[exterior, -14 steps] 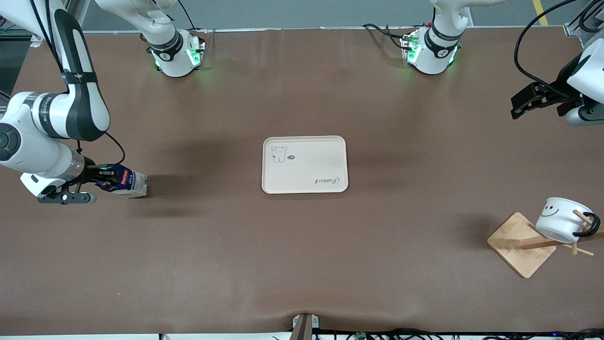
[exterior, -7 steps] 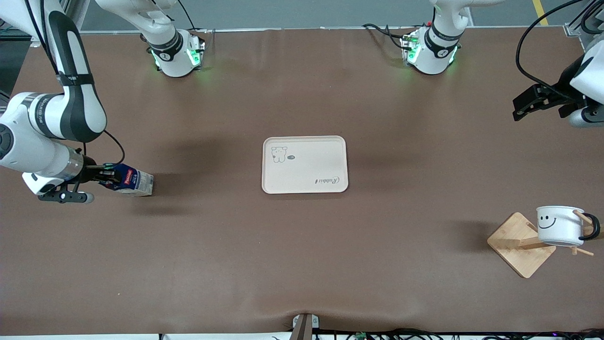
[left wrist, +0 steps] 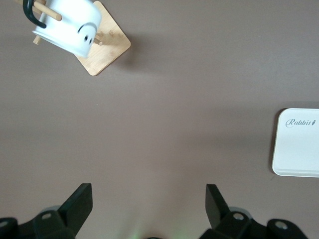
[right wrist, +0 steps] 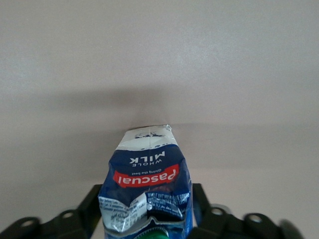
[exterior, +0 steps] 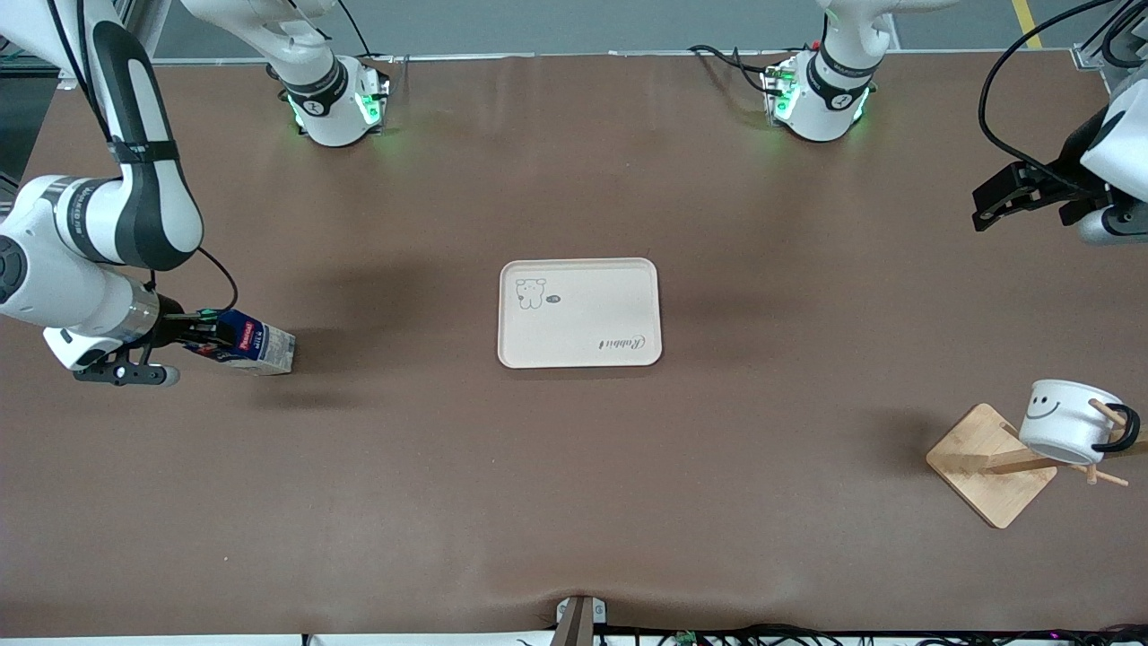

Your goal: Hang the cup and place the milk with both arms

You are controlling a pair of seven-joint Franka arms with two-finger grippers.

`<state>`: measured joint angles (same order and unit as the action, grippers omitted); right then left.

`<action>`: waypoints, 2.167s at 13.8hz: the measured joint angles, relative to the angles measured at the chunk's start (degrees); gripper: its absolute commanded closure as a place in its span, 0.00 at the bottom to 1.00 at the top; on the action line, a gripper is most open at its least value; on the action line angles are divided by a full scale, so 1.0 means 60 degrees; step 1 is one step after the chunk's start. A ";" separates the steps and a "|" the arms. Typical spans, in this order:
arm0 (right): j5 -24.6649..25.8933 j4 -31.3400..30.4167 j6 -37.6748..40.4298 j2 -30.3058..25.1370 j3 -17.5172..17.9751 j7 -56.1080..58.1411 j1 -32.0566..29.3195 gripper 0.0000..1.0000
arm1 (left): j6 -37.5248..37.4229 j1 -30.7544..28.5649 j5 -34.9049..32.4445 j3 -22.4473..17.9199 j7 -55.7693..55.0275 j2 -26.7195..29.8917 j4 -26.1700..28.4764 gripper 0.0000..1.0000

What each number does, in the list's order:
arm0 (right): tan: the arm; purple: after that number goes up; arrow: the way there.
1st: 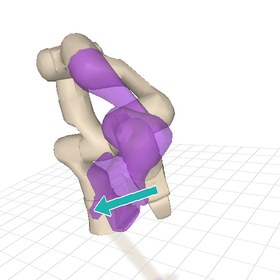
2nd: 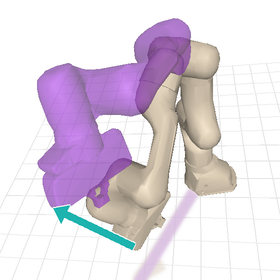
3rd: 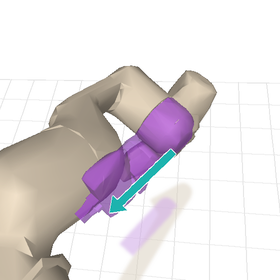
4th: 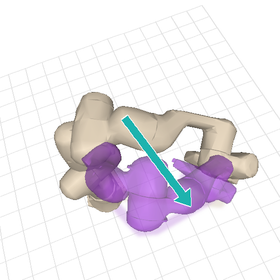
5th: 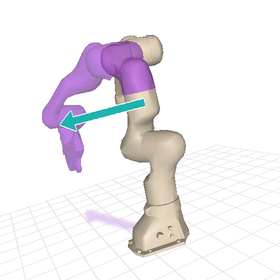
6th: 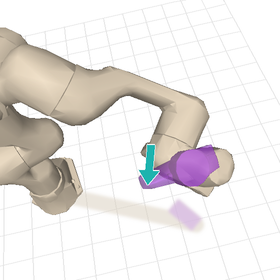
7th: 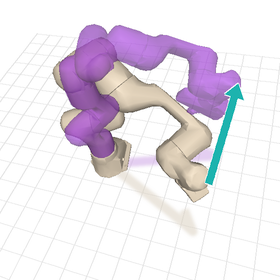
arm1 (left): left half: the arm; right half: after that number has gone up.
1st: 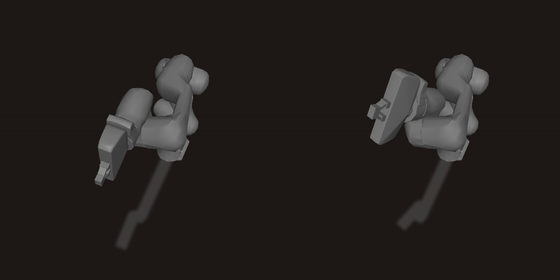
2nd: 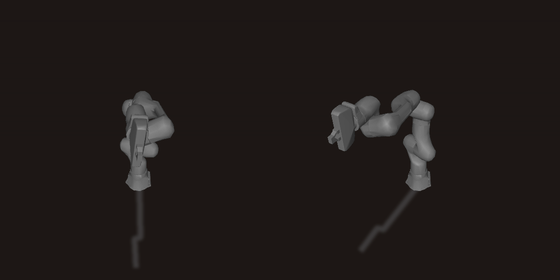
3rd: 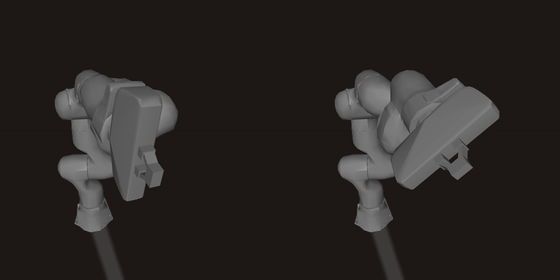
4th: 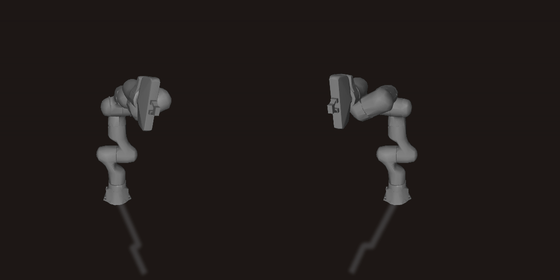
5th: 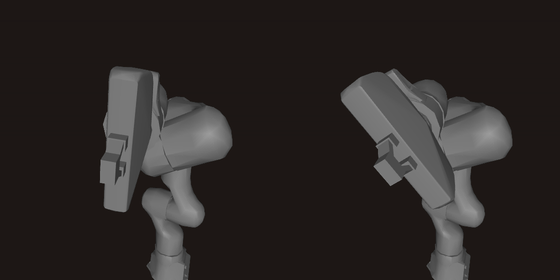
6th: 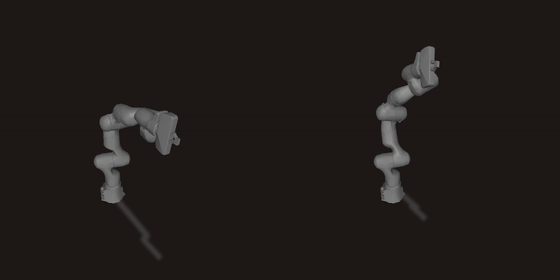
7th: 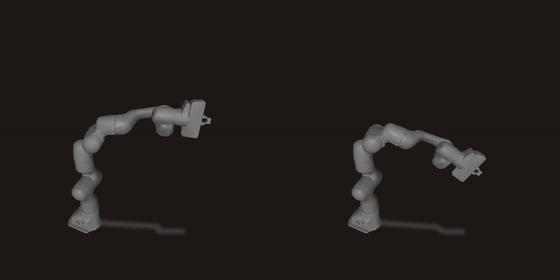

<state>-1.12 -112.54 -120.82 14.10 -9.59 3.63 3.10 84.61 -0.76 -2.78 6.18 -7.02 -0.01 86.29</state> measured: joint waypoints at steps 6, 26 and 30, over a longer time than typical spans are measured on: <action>-0.0022 -0.0010 0.0000 0.0000 0.0002 0.0000 0.0000 0.07 | 0.0016 0.0009 0.0020 0.0007 0.0000 -0.0001 0.0000 0.00; -0.0370 0.5088 0.5000 -0.0119 0.0197 -0.0007 0.1239 0.00 | 0.0050 0.0041 0.0020 0.0014 0.0000 -0.0081 0.0001 0.00; -0.0592 0.5564 0.5878 -0.0367 0.0131 -0.0155 0.1115 0.00 | 0.0051 0.0026 0.0020 0.0003 0.0000 -0.0089 -0.0001 0.00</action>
<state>-4.68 -79.16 -85.55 11.90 -8.80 2.70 9.79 84.91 -0.60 -2.66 6.20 -7.02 -0.55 86.28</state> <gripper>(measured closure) 0.000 0.000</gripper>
